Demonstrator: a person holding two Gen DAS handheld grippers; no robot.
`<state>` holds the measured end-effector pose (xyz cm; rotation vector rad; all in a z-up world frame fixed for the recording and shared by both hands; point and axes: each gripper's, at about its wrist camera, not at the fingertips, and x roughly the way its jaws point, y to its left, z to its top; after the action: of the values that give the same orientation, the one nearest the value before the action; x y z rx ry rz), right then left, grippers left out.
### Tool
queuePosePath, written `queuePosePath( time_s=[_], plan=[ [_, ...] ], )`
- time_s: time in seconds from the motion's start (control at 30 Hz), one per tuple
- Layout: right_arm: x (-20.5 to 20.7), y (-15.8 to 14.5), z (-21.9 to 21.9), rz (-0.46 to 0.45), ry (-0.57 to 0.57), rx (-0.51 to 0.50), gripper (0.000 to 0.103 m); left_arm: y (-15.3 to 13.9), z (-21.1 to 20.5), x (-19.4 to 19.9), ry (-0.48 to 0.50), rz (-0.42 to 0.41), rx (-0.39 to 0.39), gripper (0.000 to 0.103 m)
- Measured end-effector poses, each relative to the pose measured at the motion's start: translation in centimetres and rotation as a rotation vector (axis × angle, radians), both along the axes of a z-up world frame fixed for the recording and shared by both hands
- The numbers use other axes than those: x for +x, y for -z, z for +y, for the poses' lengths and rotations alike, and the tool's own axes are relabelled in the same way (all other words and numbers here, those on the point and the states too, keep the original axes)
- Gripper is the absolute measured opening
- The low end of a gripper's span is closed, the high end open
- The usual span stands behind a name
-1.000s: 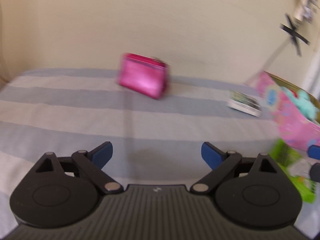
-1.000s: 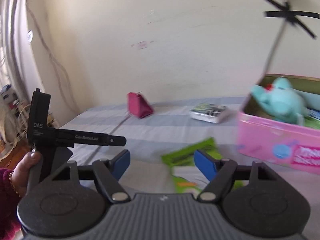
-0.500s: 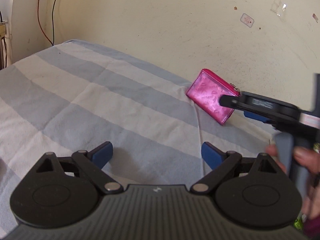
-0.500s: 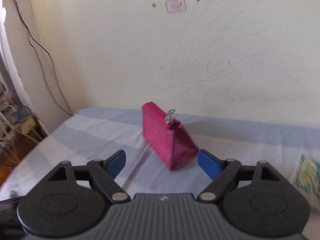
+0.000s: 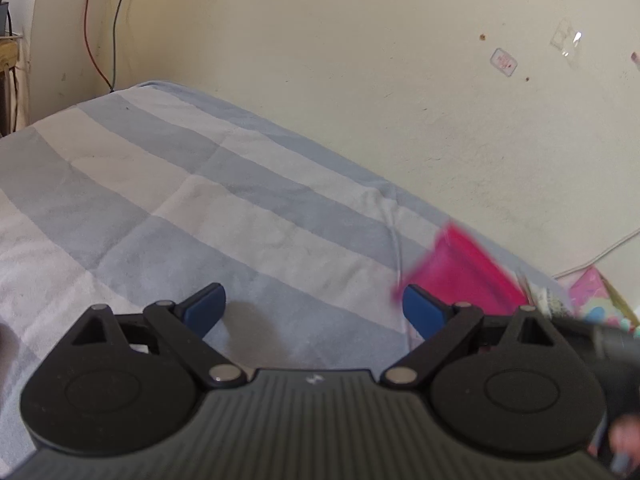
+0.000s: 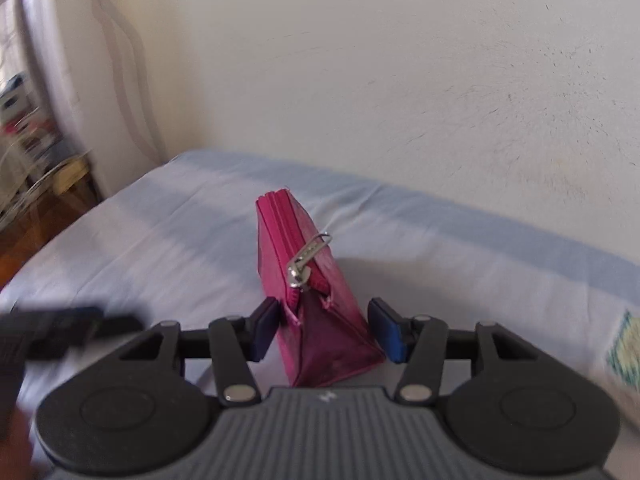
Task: Organize objects
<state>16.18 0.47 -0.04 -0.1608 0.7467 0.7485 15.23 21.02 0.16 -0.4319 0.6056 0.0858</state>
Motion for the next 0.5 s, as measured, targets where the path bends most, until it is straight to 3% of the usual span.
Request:
queuePosePath(
  time_s=[0.23, 0.33, 0.37, 0.4, 0.5],
  plan=[
    [-14.3, -1.4, -7.4, -0.056, -0.144, -0.081, 0.051, -0.7, -2.2, -1.1, 0.200, -0.099, -0.030, 0.097],
    [-18.3, -1.6, -10.6, -0.116, -0.059, -0.129, 0.053, -1.2, -4.0, -2.1, 0.362, -0.166, -0.060, 0.097],
    [-19.3, -1.7, -11.7, -0.144, -0.020, -0.136, 0.064, -1.5, -4.7, -2.6, 0.422, -0.182, -0.065, 0.097],
    [-20.5, -2.0, -12.8, -0.170, 0.016, -0.128, 0.072, -1.7, -5.4, -3.1, 0.464, -0.191, -0.070, 0.097],
    [-23.4, -2.6, -15.5, -0.186, 0.095, -0.056, 0.075, -2.8, -7.0, -5.4, 0.572, -0.226, -0.090, 0.097]
  ],
)
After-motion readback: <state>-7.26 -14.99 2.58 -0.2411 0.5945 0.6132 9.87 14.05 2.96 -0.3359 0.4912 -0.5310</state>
